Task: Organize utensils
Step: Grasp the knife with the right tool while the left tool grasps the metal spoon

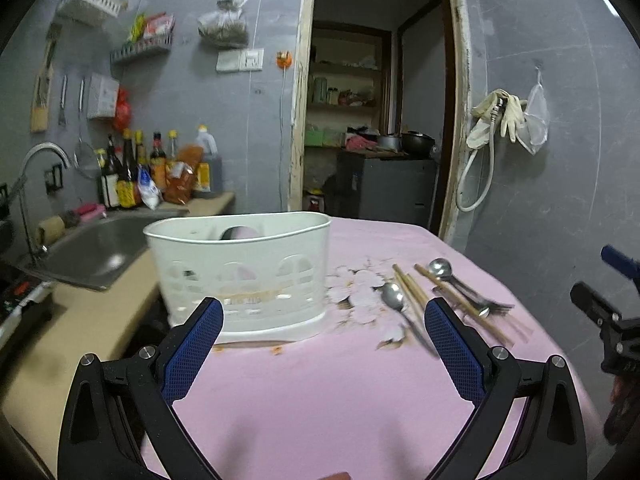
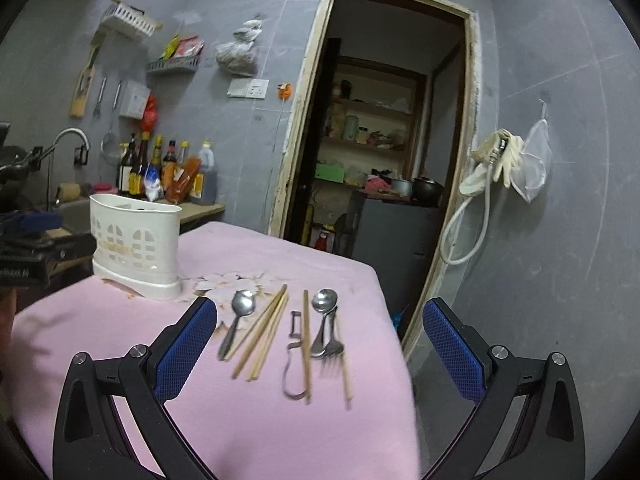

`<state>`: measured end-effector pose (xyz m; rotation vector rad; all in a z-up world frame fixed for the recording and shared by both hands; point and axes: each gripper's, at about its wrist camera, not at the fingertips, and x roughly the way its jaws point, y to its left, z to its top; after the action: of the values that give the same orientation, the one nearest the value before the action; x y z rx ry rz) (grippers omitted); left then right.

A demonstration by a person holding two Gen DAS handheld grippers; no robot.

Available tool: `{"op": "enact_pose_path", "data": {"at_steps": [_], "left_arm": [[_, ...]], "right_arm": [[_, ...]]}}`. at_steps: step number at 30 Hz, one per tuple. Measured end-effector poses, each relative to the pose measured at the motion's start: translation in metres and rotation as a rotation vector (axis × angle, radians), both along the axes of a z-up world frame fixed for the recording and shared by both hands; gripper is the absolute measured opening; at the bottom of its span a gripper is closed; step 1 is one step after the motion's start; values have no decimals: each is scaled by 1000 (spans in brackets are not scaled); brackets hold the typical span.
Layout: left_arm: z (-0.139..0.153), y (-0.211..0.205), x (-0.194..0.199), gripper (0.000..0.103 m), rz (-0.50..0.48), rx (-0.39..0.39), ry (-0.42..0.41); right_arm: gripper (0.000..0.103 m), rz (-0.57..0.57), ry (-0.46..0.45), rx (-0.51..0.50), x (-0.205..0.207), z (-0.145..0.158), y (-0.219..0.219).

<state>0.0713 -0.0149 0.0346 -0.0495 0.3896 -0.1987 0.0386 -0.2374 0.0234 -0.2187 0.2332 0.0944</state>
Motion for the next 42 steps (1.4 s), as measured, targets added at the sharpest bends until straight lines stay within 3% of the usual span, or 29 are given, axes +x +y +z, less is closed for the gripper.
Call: {"op": "enact_pose_path", "data": {"at_steps": [3, 10, 14, 19, 23, 25, 28, 32, 42], "left_arm": [[7, -11, 13, 99, -46, -14, 21], [6, -47, 51, 98, -137, 65, 77], [-2, -67, 75, 87, -186, 99, 119], [-18, -89, 109, 56, -251, 143, 192], [-33, -97, 139, 47, -272, 133, 274], [-41, -98, 154, 41, -269, 120, 314], [-50, -97, 172, 35, -254, 101, 352], [-62, -98, 185, 33, -245, 102, 375], [-83, -74, 210, 33, -219, -15, 541]], "right_arm": [[103, 15, 38, 29, 17, 7, -15], [103, 34, 196, 117, 73, 9, -56], [88, 54, 293, 164, 113, 5, -74], [67, 115, 413, 171, 162, -3, -80], [49, 178, 516, 171, 199, -14, -76], [46, 201, 559, 166, 216, -21, -72], [34, 229, 618, 144, 241, -33, -68], [26, 259, 664, 113, 265, -47, -64], [25, 290, 711, 81, 302, -67, -59]]}}
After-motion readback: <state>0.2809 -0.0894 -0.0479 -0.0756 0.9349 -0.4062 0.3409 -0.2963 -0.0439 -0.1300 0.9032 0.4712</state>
